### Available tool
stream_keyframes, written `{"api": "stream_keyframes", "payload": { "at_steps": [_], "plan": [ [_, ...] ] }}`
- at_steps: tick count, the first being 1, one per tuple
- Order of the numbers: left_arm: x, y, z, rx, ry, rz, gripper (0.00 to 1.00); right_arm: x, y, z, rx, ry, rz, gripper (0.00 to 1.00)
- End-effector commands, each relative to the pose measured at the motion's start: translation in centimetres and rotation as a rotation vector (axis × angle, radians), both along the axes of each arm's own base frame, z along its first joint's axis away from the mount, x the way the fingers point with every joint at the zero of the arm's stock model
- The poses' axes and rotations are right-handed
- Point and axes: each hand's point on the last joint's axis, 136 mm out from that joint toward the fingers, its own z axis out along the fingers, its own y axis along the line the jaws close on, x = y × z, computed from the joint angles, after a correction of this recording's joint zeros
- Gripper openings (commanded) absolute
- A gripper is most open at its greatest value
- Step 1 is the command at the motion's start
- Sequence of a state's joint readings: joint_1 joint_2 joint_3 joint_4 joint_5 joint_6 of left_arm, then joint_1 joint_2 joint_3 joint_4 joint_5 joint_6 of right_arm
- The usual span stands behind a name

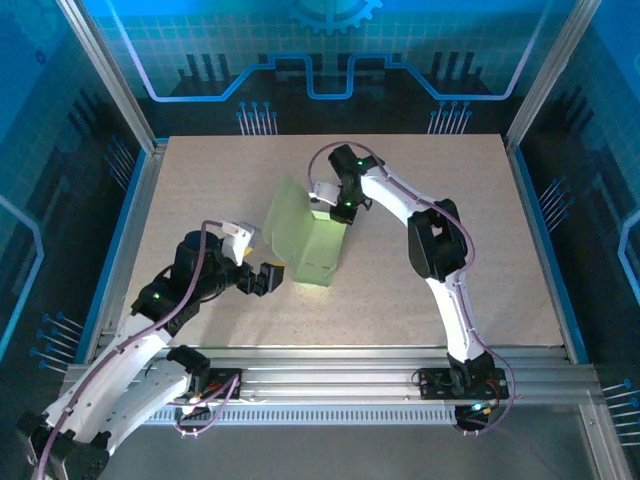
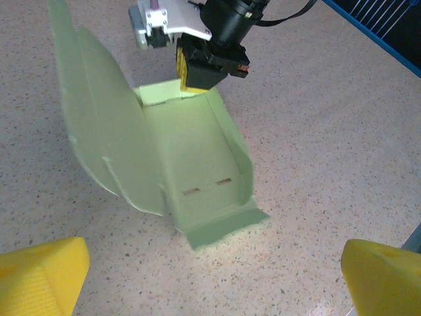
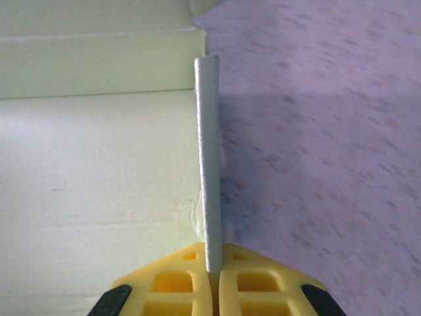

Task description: Fold the paper box

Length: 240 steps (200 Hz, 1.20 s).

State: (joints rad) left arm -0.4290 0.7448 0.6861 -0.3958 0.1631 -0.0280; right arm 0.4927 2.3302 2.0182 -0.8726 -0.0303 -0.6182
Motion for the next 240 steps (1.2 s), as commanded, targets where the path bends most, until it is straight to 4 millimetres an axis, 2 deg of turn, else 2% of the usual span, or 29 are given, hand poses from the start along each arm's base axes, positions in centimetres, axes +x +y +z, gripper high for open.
{"api": "stream_keyframes", "payload": {
  "at_steps": [1,26,57,80,119,133,139,164,174,193,212,240],
  "plan": [
    [0.5,-1.8,1.0,-0.05,-0.058,-0.057,0.99,2.1,-1.9,3.0,0.002,-0.122,-0.318,0.0],
    [0.9,-3.4,0.8,0.006,-0.102,-0.111,0.99,1.0,-4.9,3.2,0.028,-0.143,-0.583,0.0],
    [0.9,-6.0,-0.9,0.068,-0.177,-0.223,0.99,-2.7,-7.4,2.3,0.106,-0.092,-0.885,0.0],
    [0.8,-8.4,-2.6,0.115,-0.215,-0.334,0.95,-5.4,-8.6,1.9,0.12,-0.108,-0.974,0.0],
    [1.4,-13.0,-5.9,0.237,-0.224,-0.532,0.86,-8.6,-9.8,0.9,0.141,-0.071,-1.039,0.0],
    [2.2,-14.3,-6.7,0.252,-0.206,-0.58,0.71,-9.5,-10.0,0.5,0.145,-0.059,-1.041,0.0],
    [2.4,-14.9,-7.2,0.256,-0.197,-0.601,0.69,-9.7,-10.1,0.5,0.152,-0.055,-1.042,0.0],
    [3.6,-17.0,-8.8,0.259,-0.178,-0.666,0.67,-10.6,-9.9,0.2,0.178,-0.026,-1.037,0.0],
    [4.1,-17.4,-9.6,0.271,-0.168,-0.679,0.66,-10.8,-9.8,0.1,0.183,-0.019,-1.031,0.0],
    [4.8,-18.2,-11.0,0.262,-0.145,-0.699,0.58,-11.0,-9.8,-0.1,0.189,-0.015,-1.032,0.0],
    [5.7,-18.2,-12.1,0.214,-0.121,-0.69,0.54,-11.2,-10.0,-0.4,0.192,-0.012,-1.034,0.0],
    [6.4,-17.9,-14.0,0.243,-0.086,-0.694,0.49,-11.4,-9.8,-0.4,0.203,-0.002,-1.024,0.0]
  ]
}}
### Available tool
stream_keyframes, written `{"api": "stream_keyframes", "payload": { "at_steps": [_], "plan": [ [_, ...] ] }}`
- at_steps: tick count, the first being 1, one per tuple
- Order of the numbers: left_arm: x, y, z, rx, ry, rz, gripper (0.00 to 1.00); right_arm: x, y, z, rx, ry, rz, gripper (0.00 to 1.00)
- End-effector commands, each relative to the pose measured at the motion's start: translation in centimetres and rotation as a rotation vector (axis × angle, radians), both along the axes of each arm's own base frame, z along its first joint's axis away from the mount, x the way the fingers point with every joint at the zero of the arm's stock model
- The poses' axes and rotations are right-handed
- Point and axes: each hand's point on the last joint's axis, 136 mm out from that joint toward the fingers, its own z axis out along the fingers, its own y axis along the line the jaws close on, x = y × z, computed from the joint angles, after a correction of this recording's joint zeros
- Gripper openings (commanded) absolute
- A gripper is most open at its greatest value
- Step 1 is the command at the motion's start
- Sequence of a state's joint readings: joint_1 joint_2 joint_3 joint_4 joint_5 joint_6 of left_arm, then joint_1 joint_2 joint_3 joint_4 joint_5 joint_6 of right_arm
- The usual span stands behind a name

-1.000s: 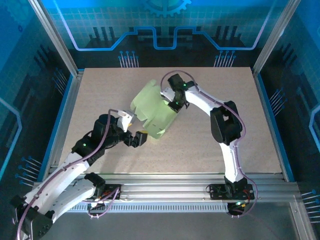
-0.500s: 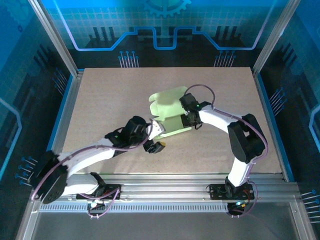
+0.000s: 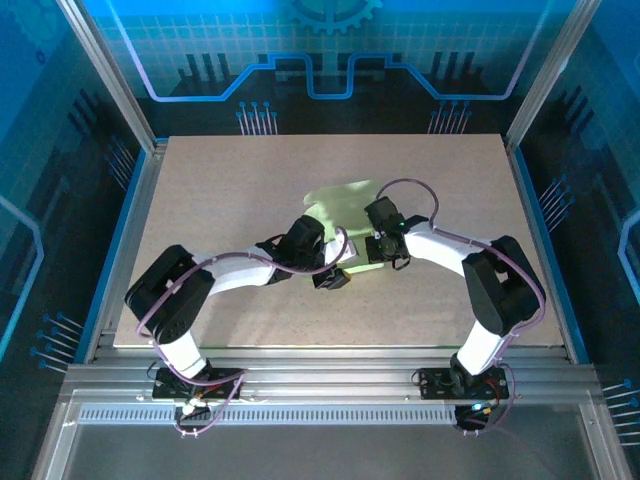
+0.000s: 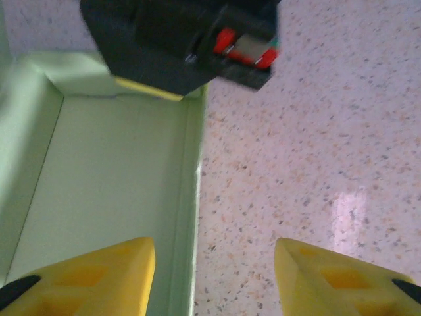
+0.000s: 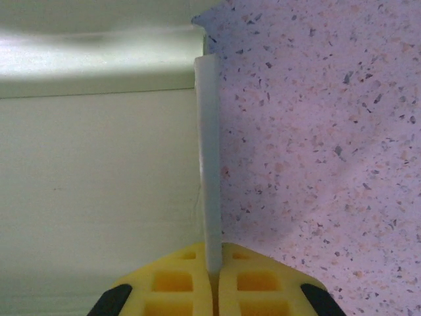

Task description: Fold the paper box

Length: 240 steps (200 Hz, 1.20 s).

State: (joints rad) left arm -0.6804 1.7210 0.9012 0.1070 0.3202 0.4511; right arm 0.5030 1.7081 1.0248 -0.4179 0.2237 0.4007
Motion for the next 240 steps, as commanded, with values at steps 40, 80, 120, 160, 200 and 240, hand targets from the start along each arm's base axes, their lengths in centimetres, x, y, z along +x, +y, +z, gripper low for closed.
{"api": "stream_keyframes", "payload": {
  "at_steps": [40,80,120,160,200,240],
  "plan": [
    [1.4,-0.2,-1.4,-0.002,0.005,-0.037,0.36,-0.2,0.7,0.8,0.06,-0.02,0.012,0.0],
    [1.5,0.0,-2.1,0.021,0.003,-0.036,0.19,-0.2,0.7,0.8,0.06,-0.018,0.015,0.01],
    [1.1,-0.2,-3.3,0.047,0.059,-0.051,0.05,0.1,0.7,0.7,0.052,-0.028,0.018,0.05],
    [1.1,0.0,-4.4,0.063,0.084,-0.047,0.0,0.4,0.6,0.9,0.036,-0.036,0.019,0.11],
    [0.6,0.1,-5.8,0.087,0.137,-0.051,0.0,0.9,0.7,1.4,0.035,-0.052,0.02,0.19],
    [0.2,0.1,-6.2,0.085,0.176,-0.055,0.0,1.5,0.8,1.7,0.027,-0.066,0.017,0.27]
  ]
}}
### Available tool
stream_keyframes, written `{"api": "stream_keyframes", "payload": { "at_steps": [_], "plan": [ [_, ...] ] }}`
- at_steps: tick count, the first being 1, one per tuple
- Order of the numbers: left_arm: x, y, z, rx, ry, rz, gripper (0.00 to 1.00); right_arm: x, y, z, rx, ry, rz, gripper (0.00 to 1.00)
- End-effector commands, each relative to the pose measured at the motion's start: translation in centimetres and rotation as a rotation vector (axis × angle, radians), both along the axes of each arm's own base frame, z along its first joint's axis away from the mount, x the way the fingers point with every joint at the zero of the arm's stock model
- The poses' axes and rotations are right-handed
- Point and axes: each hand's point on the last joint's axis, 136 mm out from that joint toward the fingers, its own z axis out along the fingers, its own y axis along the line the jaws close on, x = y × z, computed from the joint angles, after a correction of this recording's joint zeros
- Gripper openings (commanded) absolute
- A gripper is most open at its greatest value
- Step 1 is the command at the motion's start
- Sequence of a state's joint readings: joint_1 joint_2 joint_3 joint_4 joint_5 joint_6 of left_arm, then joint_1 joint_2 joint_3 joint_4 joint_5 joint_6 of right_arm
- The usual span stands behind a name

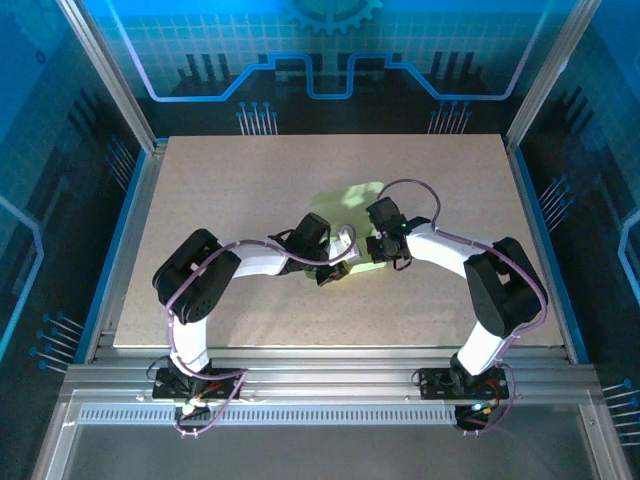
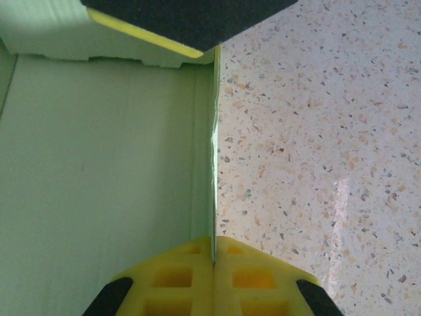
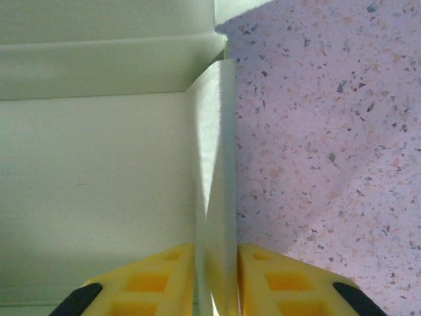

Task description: Fold the paper box

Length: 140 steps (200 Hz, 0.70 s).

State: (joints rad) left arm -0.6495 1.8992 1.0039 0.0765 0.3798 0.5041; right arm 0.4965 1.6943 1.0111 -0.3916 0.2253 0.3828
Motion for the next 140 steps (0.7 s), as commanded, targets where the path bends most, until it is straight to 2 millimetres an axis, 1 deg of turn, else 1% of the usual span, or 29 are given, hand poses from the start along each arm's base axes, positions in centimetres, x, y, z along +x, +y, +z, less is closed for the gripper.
{"api": "stream_keyframes", "payload": {
  "at_steps": [1,34,53,79,123,140],
  "plan": [
    [-1.3,0.8,-2.3,0.046,0.103,-0.008,0.0,1.2,0.9,1.4,0.023,-0.041,0.008,0.27],
    [-1.1,1.0,-2.5,0.041,0.146,0.007,0.0,1.8,0.8,1.3,0.008,-0.047,0.0,0.28],
    [-0.9,1.2,-2.7,0.043,0.165,0.02,0.0,2.1,0.7,0.9,0.007,-0.036,-0.003,0.27],
    [-0.7,1.5,-3.1,0.041,0.209,0.05,0.0,2.4,0.6,0.2,-0.012,-0.016,0.003,0.23],
    [-0.5,1.8,-3.7,0.048,0.242,0.07,0.0,2.5,0.2,-0.2,-0.039,-0.002,0.011,0.11],
    [-0.6,1.8,-4.0,0.053,0.246,0.066,0.0,2.5,0.0,-0.4,-0.053,0.007,0.016,0.1]
  ]
}}
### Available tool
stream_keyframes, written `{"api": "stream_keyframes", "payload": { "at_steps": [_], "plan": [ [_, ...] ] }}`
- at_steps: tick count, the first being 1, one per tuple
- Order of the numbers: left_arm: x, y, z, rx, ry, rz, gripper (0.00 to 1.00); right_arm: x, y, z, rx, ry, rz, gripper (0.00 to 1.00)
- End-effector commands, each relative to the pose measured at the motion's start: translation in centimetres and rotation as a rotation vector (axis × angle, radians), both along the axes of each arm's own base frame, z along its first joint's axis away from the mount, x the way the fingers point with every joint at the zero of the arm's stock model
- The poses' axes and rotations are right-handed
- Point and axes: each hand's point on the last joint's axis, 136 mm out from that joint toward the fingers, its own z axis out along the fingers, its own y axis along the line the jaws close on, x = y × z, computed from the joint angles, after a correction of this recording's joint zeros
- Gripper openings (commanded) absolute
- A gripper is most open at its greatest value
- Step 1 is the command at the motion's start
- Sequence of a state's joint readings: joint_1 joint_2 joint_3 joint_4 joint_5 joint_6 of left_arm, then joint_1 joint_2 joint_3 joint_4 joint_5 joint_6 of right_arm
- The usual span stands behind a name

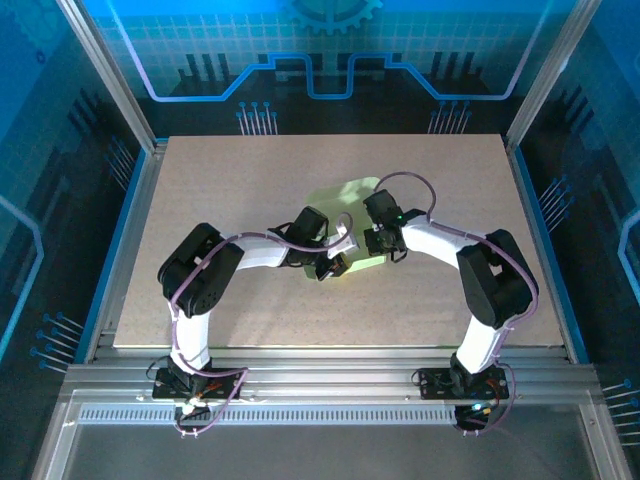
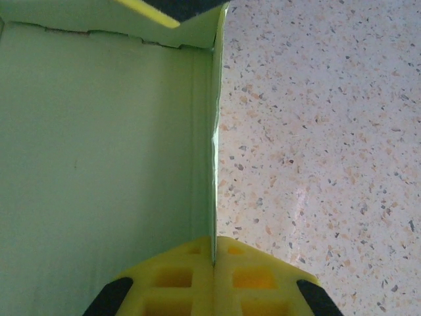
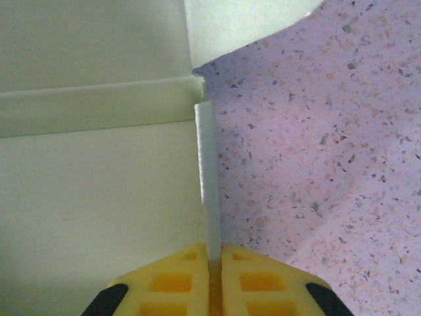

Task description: Fold the paper box

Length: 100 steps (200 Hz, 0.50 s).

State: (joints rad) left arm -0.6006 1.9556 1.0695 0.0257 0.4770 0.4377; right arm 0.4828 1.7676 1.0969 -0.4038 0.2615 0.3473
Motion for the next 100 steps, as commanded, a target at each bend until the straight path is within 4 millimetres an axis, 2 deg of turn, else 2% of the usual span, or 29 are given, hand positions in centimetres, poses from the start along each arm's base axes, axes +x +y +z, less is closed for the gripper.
{"api": "stream_keyframes", "payload": {
  "at_steps": [1,42,100],
  "plan": [
    [-1.6,1.7,-3.7,0.1,0.123,0.021,0.0,0.2,0.1,-0.4,-0.009,0.025,0.012,0.11],
    [-1.6,1.8,-4.1,0.112,0.135,0.021,0.0,0.2,0.5,0.5,0.009,0.012,0.026,0.12],
    [-1.7,2.0,-4.6,0.131,0.136,0.017,0.0,0.2,1.0,3.6,0.156,-0.056,0.039,0.36]
  ]
}}
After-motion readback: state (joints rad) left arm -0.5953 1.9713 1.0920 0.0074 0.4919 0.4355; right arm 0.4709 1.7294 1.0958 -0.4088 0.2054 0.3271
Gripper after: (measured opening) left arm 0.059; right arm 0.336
